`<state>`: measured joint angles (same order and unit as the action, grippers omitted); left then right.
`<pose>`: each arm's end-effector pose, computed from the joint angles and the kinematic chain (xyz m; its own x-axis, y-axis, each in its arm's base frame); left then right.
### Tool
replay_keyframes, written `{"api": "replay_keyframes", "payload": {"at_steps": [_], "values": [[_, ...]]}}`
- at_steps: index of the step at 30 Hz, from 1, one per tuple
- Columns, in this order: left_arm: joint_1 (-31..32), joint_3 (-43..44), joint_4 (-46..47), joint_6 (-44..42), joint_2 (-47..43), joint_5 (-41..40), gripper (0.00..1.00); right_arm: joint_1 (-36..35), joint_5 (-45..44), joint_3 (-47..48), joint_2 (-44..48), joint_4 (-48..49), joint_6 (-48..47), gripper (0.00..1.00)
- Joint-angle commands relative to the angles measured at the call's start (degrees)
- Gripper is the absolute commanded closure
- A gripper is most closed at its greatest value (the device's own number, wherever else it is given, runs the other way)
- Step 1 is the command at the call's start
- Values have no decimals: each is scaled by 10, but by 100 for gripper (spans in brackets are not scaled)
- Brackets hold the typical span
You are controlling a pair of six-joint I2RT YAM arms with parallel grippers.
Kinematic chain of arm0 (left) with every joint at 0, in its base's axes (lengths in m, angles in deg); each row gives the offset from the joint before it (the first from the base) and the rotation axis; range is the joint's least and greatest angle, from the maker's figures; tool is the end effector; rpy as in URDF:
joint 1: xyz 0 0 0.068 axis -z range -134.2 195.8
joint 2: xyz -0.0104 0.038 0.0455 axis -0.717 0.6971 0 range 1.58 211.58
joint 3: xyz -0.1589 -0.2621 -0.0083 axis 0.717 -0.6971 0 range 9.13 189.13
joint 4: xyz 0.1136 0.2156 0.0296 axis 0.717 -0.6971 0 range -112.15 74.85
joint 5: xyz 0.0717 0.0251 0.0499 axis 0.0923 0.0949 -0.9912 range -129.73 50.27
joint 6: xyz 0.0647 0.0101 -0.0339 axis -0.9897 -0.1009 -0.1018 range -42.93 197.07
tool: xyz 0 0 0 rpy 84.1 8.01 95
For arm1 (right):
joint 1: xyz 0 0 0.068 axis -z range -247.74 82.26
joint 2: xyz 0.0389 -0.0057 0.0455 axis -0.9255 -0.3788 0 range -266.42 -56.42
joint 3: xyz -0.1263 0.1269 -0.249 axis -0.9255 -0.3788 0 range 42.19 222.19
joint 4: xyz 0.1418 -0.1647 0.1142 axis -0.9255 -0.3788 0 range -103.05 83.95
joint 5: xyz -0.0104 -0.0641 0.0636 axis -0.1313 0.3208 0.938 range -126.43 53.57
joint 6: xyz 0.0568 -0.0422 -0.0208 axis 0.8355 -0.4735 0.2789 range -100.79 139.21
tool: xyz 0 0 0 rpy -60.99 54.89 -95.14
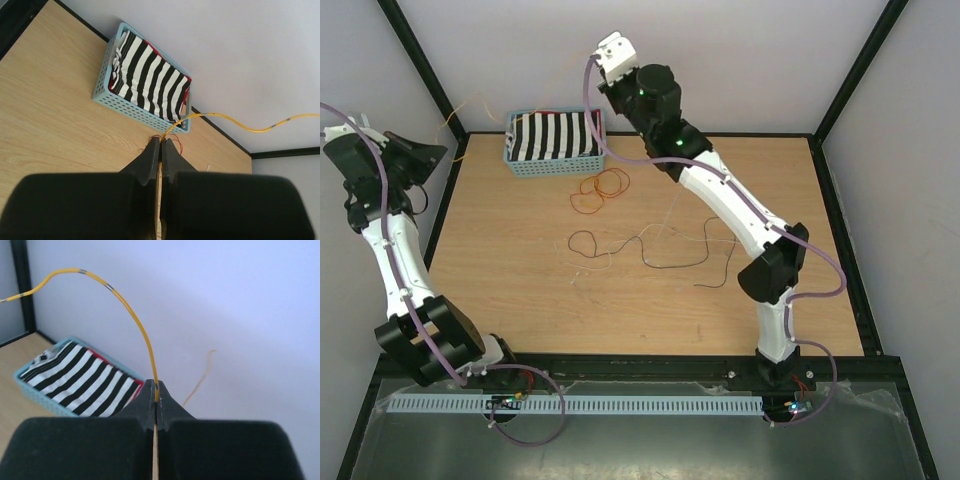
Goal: Zip-tie the wires
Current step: Straighten the cable at the center of the board.
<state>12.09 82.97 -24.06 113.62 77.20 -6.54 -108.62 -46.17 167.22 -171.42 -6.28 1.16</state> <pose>0.2671 0.1379 0.4325 -0.1138 -0.6750 -0.7289 -0.1055 0.7378 -0.6668 0.3796 0.3147 0.5061 0.2832 -0.1587 -0.9458 -0.4536 0.8468 -0.2779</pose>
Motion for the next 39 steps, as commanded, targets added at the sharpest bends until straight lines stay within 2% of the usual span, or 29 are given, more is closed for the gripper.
{"api": "replay_keyframes", "payload": {"at_steps": [1,5,12,15,22,29,34,39], "values": [[-6,-6,31,3,-21,24,100,1,-67,29,20,-37,-44,100],[-14,-17,31,1,-22,37,100,5,-124,-51,82,-43,-70,100],[16,-27,30,-31,-21,109,100,29,-131,-295,269,-50,-39,100],[56,-32,11,-58,-19,129,100,51,-161,-374,333,-88,-6,100],[174,-58,-63,-140,0,109,100,138,-193,-529,448,-146,68,100],[272,-134,-99,-186,10,58,100,208,-230,-665,477,-166,137,100],[316,-194,-100,-204,17,10,100,232,-257,-702,463,-170,173,100],[362,-223,-94,-206,45,-39,100,232,-245,-711,420,-171,194,100]]}}
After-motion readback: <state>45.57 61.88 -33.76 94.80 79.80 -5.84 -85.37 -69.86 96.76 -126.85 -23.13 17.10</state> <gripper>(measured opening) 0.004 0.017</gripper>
